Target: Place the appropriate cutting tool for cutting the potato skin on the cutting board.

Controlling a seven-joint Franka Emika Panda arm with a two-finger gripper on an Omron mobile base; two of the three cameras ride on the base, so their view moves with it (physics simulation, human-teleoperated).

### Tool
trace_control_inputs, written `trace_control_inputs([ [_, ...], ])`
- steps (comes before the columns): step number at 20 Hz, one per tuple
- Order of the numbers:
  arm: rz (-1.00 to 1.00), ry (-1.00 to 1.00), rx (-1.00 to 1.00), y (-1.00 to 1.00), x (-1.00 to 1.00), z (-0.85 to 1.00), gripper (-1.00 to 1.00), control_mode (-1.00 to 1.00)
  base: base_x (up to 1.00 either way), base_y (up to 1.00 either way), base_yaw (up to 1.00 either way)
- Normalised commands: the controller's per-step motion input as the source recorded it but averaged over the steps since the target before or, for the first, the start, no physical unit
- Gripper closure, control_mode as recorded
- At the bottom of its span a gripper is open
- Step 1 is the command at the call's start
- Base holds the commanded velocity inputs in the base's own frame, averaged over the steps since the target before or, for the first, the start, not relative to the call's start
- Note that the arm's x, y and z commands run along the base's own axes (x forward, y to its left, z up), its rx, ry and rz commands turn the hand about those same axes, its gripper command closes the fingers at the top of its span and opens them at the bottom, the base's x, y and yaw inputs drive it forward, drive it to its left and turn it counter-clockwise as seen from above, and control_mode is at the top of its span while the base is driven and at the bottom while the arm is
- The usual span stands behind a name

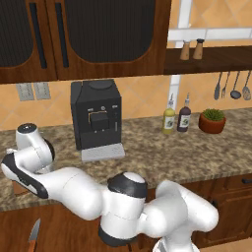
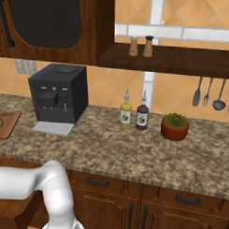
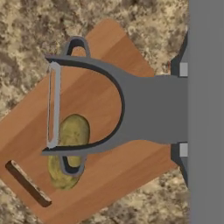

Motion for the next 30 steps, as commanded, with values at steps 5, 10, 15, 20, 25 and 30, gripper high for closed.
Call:
trace_control_inputs([
  [5, 0.0, 0.0, 0.0, 0.08, 0.05, -0.54, 1.0, -1.0, 0.0, 0.0, 0.0],
  [10, 0.0, 0.0, 0.0, 0.0, 0.02, -0.36, -1.0, -1.0, 0.0, 0.0, 0.0],
  [15, 0.0, -0.01, 0.0, -0.06, -0.19, 0.12, -1.0, -1.0, 0.0, 0.0, 0.0],
  [20, 0.0, -0.06, 0.0, -0.25, -0.39, 0.46, -1.0, -1.0, 0.0, 0.0, 0.0],
  [25, -0.05, -0.08, 0.02, -0.57, -0.61, 0.41, -1.0, -1.0, 0.0, 0.0, 0.0],
  [30, -0.09, -0.07, 0.03, -0.83, -0.3, 0.56, -1.0, -1.0, 0.0, 0.0, 0.0],
])
